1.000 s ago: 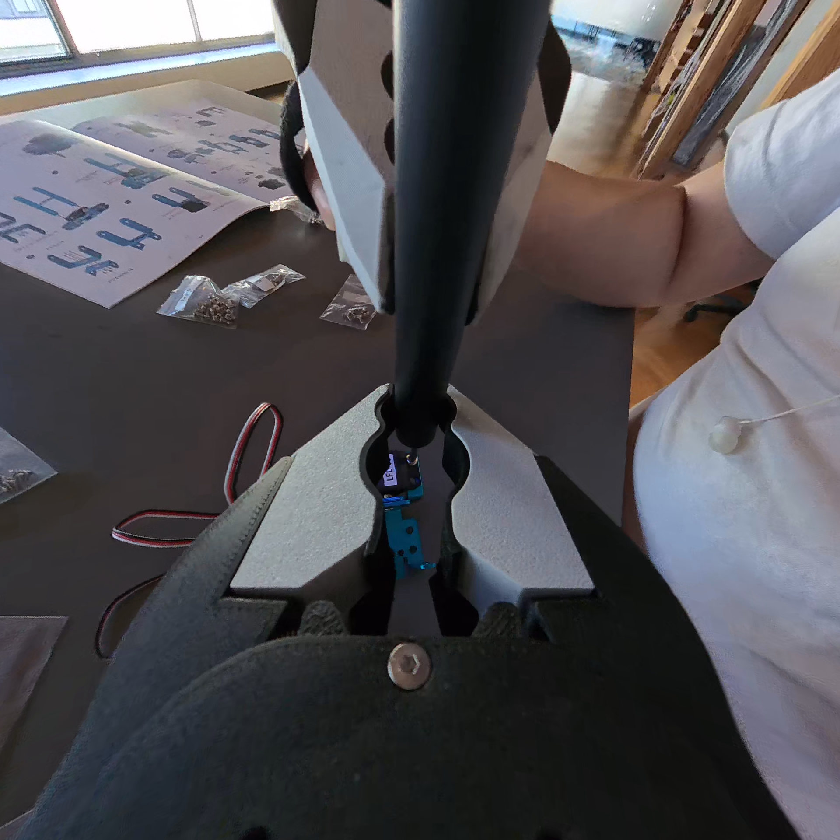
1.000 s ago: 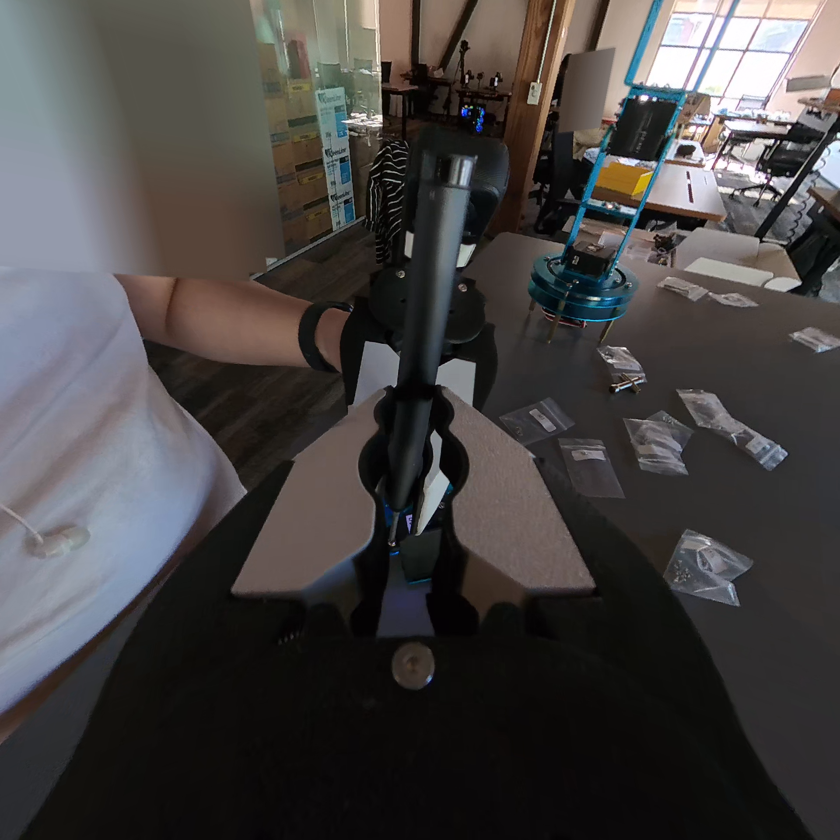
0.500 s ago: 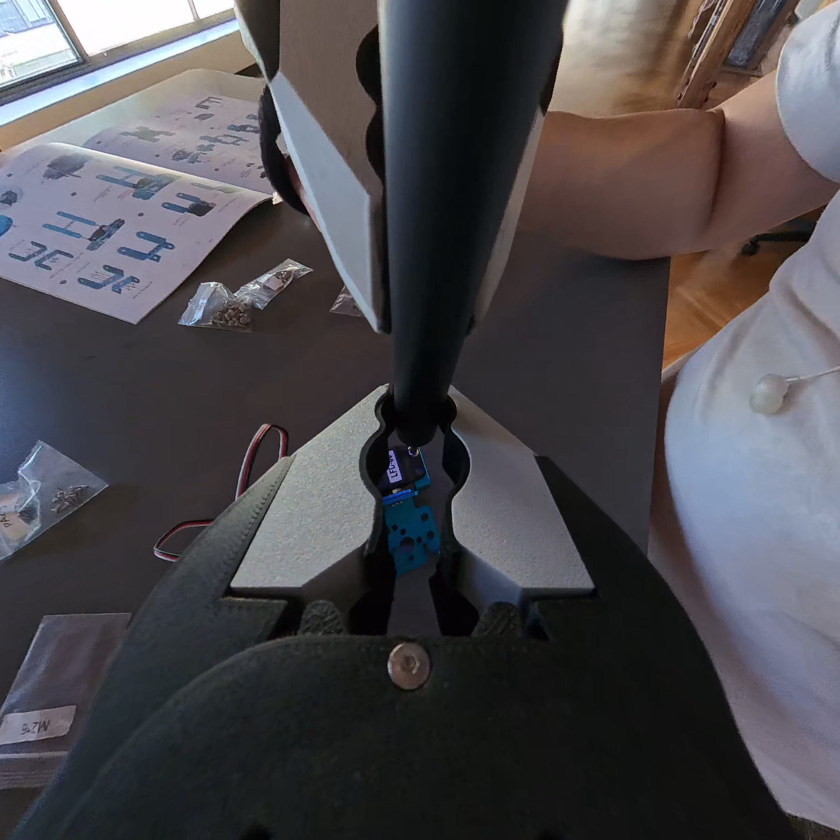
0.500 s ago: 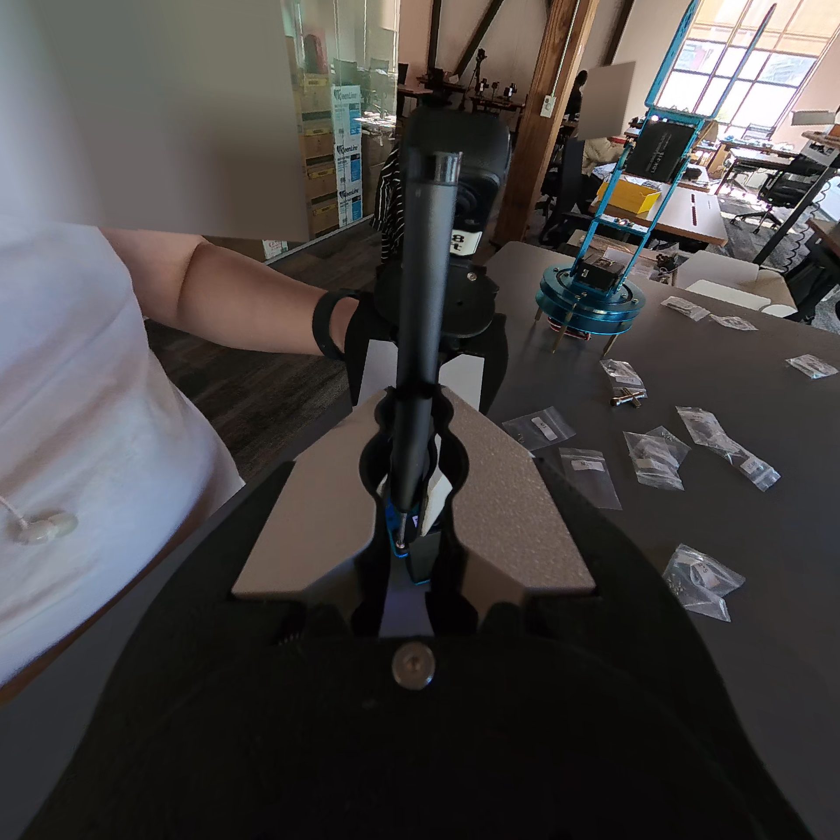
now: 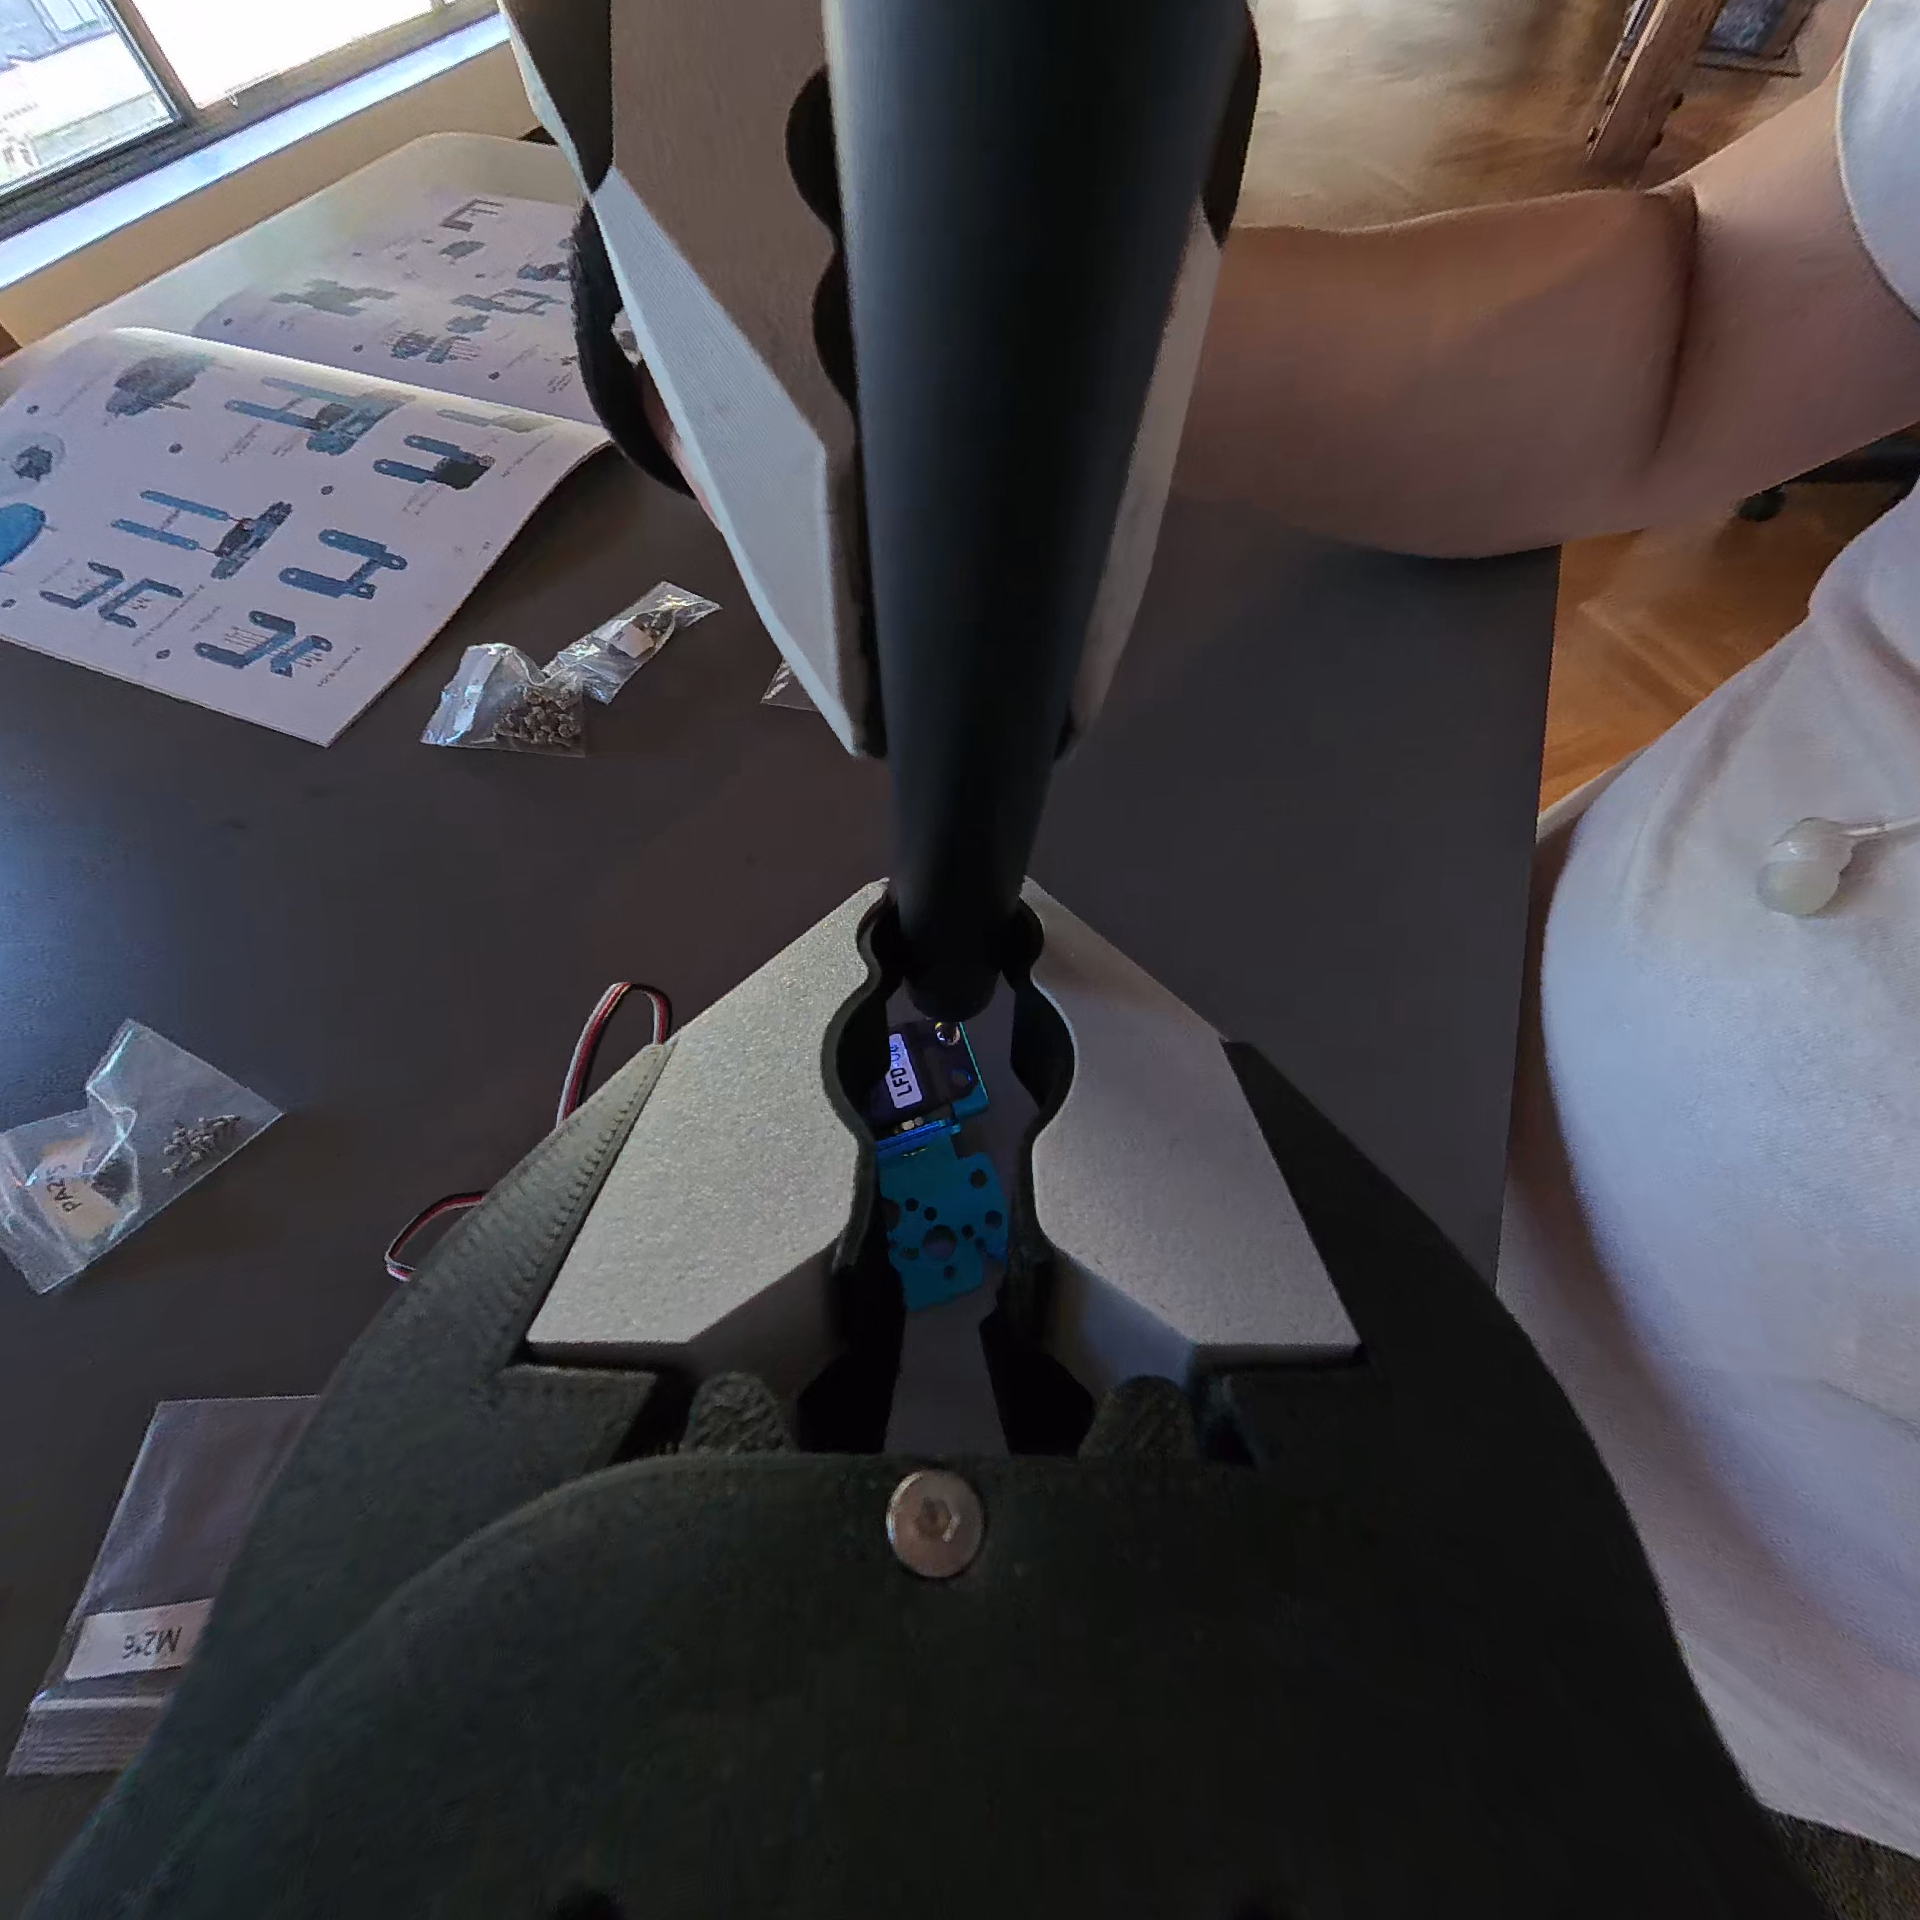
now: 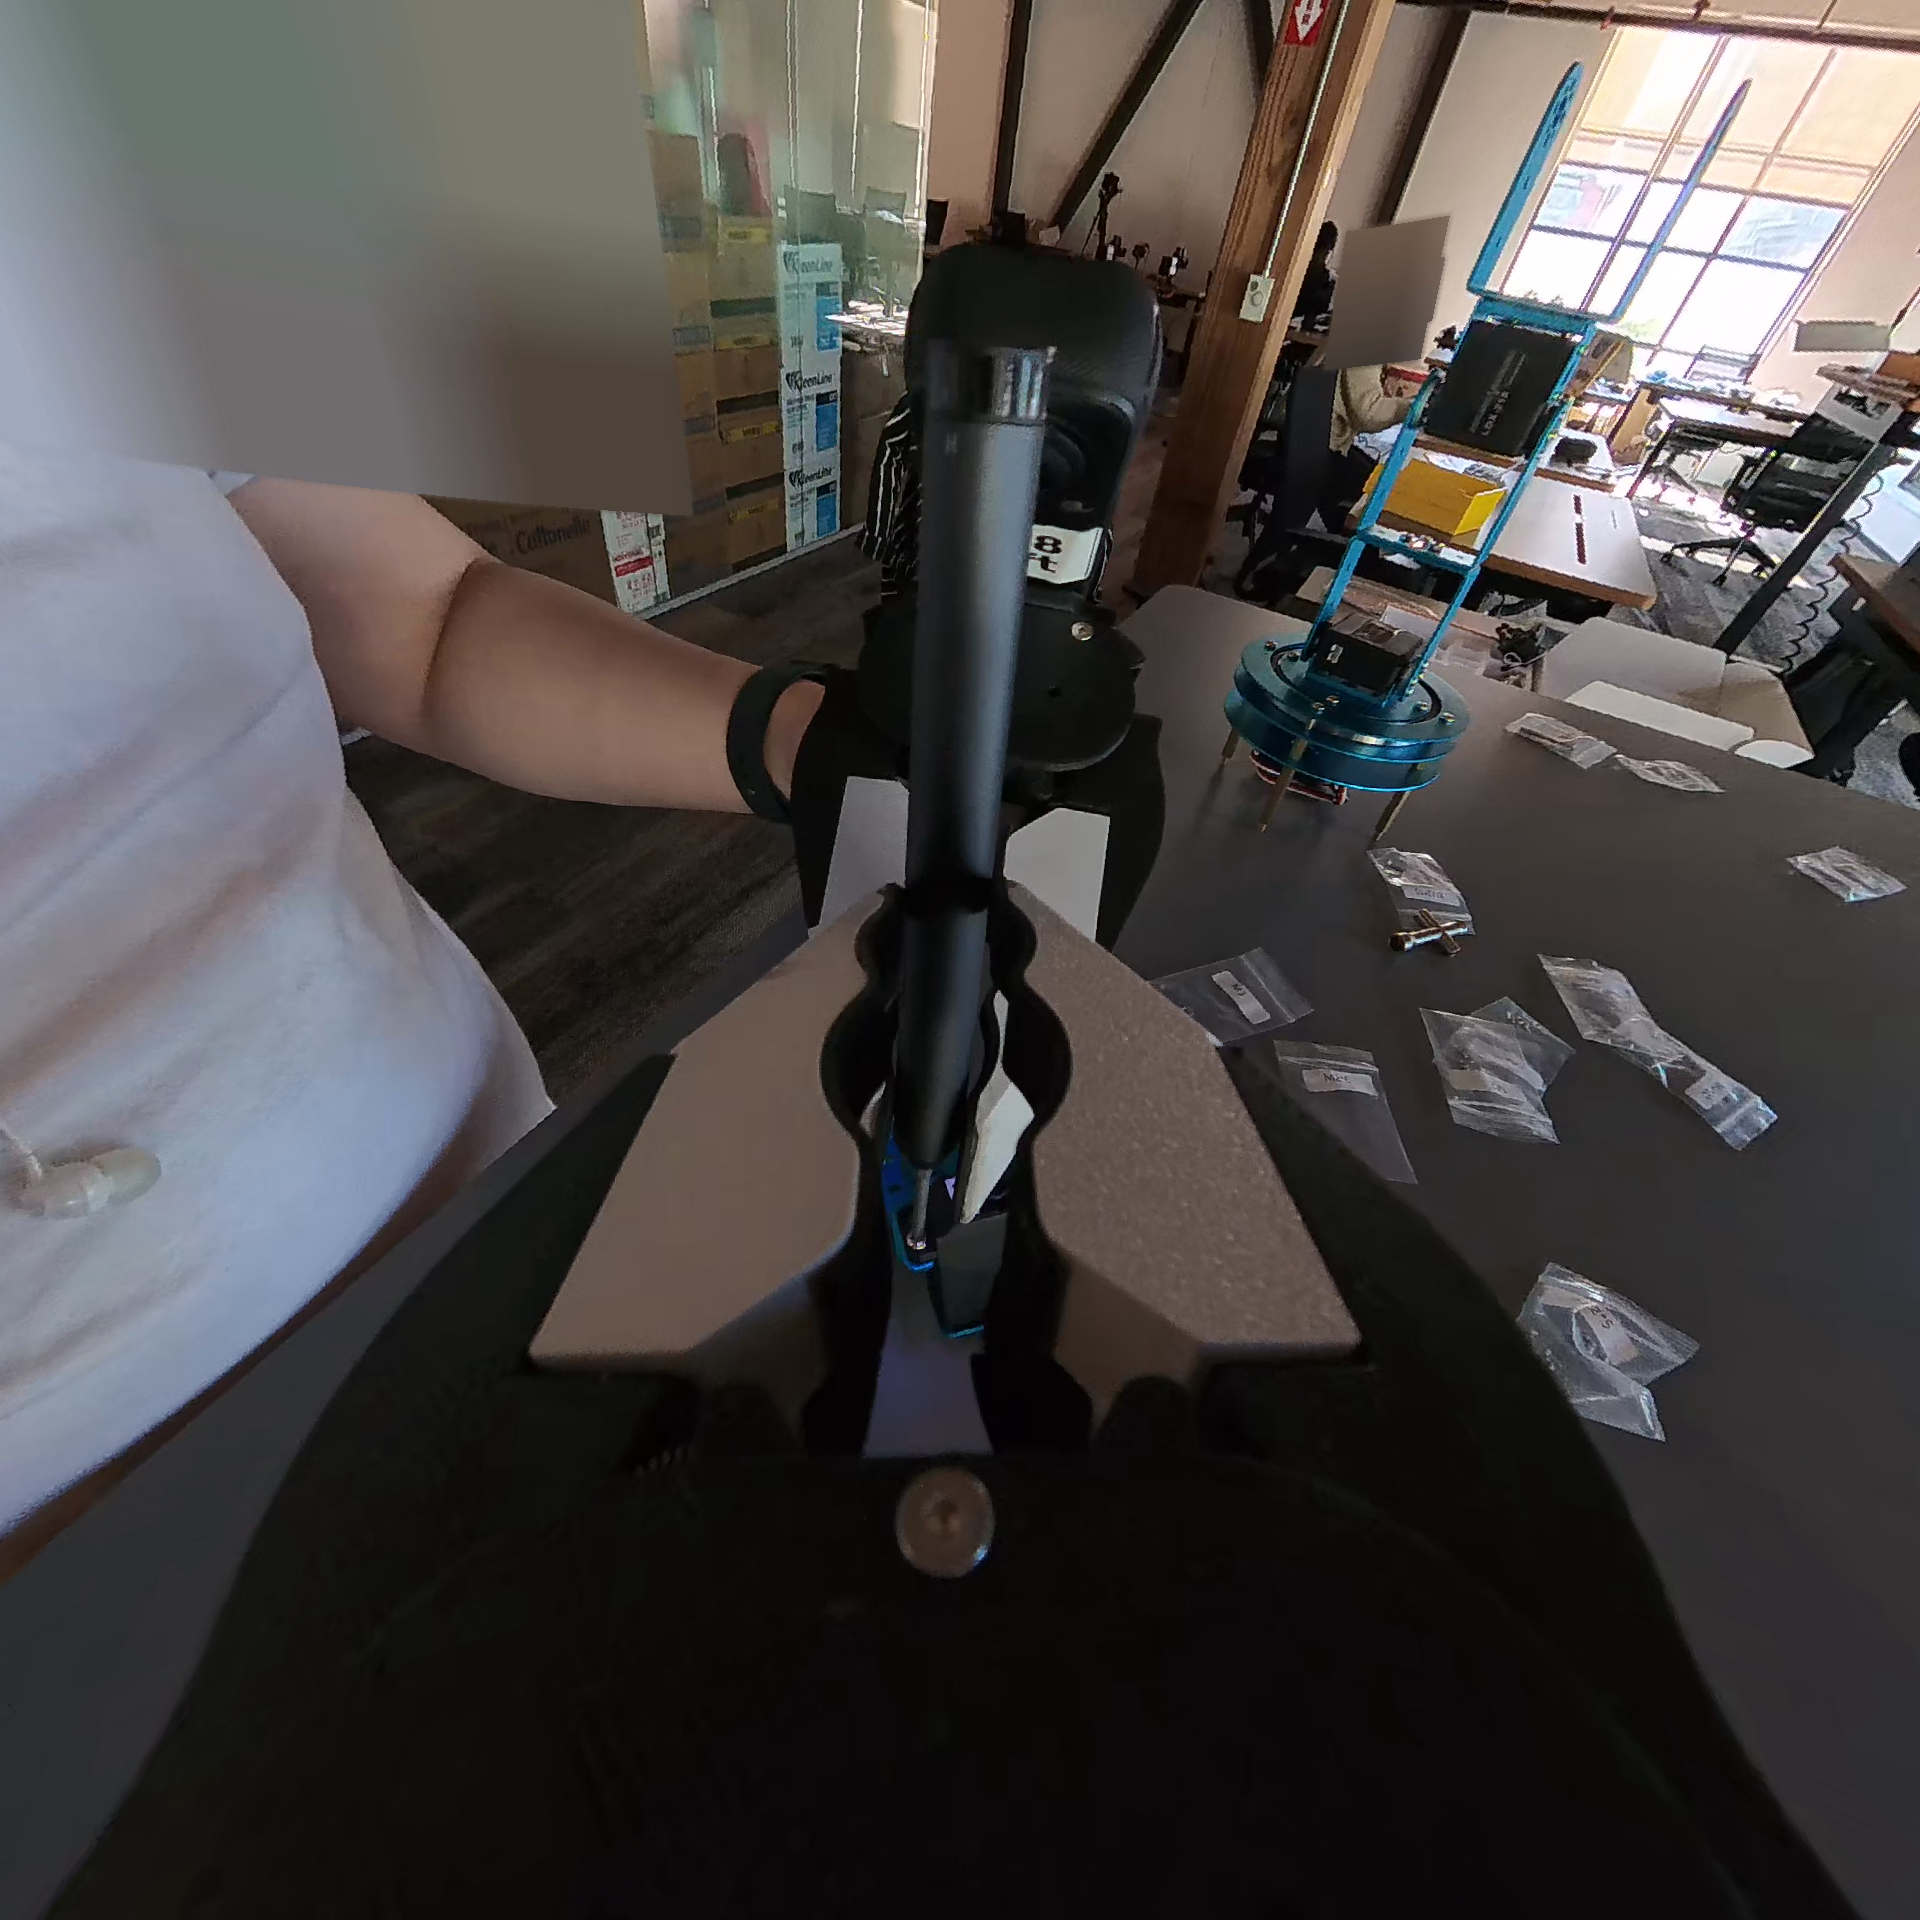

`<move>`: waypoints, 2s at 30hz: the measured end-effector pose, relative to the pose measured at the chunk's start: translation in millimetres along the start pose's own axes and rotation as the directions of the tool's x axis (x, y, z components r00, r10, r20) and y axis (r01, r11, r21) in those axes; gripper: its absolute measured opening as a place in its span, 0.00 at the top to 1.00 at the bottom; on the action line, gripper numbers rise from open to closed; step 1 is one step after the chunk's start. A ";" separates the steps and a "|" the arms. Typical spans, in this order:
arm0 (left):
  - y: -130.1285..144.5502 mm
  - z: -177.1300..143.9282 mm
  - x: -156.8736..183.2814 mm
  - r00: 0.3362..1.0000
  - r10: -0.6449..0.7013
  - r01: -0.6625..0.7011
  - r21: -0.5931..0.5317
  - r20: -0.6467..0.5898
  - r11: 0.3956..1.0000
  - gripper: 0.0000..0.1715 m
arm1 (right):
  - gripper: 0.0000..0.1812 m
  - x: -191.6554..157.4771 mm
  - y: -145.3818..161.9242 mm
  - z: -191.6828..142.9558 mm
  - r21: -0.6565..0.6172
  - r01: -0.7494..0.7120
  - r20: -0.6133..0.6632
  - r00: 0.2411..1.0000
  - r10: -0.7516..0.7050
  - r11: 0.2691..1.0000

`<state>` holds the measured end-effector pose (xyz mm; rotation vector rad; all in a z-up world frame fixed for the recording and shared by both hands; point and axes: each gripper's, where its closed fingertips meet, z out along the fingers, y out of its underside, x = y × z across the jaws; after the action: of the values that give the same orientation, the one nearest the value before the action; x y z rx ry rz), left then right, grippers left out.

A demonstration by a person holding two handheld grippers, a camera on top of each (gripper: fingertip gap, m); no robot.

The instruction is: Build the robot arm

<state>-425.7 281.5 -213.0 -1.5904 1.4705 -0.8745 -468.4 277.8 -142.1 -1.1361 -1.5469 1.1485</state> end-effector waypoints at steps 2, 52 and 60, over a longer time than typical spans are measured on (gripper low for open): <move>0.6 0.0 -1.2 1.000 0.007 -0.007 -0.004 0.007 1.000 0.90 | 0.92 0.4 0.3 0.1 0.003 -0.001 0.000 1.000 0.001 1.000; -7.7 -20.7 -31.1 0.990 -0.122 0.116 0.094 0.065 0.989 0.90 | 0.77 28.1 -8.8 -26.1 0.084 -0.232 -0.242 0.939 0.246 0.969; 13.5 -52.2 -48.7 0.968 -0.194 0.189 0.043 0.158 0.981 0.90 | 0.72 -35.7 77.6 6.7 -0.278 -0.532 -0.554 0.769 0.319 0.800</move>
<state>-482.6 324.9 -200.2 -1.7611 1.2018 -0.8470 -455.0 254.0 -223.3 -1.9986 -1.1770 0.7187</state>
